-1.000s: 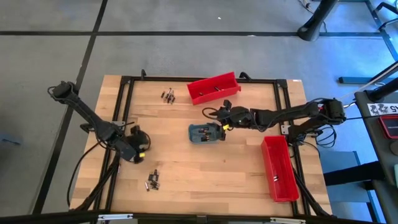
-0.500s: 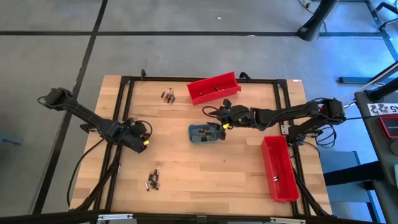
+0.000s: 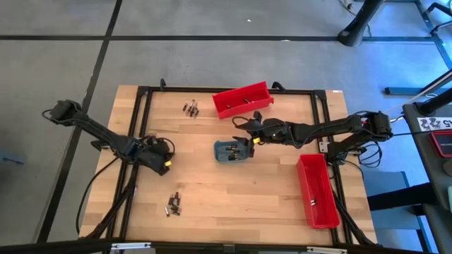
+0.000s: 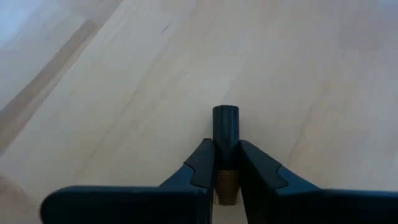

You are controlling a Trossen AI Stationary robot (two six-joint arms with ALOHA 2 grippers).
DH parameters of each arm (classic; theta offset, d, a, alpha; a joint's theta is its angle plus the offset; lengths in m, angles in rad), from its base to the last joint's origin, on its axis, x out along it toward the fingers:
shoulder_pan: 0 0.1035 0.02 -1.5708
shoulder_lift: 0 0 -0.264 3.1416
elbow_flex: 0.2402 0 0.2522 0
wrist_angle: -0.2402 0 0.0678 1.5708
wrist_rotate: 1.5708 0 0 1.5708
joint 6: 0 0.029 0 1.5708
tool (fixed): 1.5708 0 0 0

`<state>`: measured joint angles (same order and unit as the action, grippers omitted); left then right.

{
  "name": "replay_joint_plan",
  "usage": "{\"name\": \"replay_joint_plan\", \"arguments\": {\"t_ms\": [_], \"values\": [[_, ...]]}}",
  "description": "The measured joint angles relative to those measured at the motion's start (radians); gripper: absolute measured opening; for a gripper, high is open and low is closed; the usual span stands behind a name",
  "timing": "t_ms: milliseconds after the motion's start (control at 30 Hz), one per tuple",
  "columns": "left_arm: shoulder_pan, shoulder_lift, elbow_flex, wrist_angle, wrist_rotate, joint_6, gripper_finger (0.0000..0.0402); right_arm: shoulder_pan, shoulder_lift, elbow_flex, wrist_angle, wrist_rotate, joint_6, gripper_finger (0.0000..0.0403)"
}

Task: Sort batteries
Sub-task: Put the black battery into the top red bin

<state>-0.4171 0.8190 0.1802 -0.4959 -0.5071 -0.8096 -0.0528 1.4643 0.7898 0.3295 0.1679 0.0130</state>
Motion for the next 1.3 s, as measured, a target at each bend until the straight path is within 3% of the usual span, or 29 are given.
{"name": "replay_joint_plan", "arguments": {"t_ms": [233, 367, 467, 533, 900, 1133, 1300], "values": [[-0.001, 0.001, 0.002, 0.47, -0.147, 0.342, 0.0037, 0.0, 0.0, 0.001, 0.096, 0.005, 0.001, 0.0215], [-0.001, 0.0, 0.003, 0.768, -0.218, 0.605, 0.0037, 0.001, 0.03, 0.002, 0.245, -0.132, -0.017, 0.0215], [-0.002, -0.001, 0.005, 0.967, -0.22, 0.768, 0.0037, 0.016, 0.092, 0.017, 0.4, -0.28, -0.073, 0.0215], [-0.006, -0.001, 0.005, 1.038, -0.187, 0.814, 0.0037, 0.04, 0.144, 0.045, 0.44, -0.318, -0.136, 0.0215], [-0.056, 0.0, 0.005, 1.086, -0.148, 0.867, 0.0037, 0.127, 0.39, 0.373, 0.386, -0.319, -0.285, 0.0215], [-0.069, 0.0, 0.005, 1.08, -0.15, 0.873, 0.0037, 0.124, 0.464, 0.532, 0.263, -0.32, -0.284, 0.0215], [-0.069, 0.0, 0.005, 1.074, -0.15, 0.878, 0.0037, 0.124, 0.506, 0.6, 0.26, -0.392, -0.288, 0.0215]]}}
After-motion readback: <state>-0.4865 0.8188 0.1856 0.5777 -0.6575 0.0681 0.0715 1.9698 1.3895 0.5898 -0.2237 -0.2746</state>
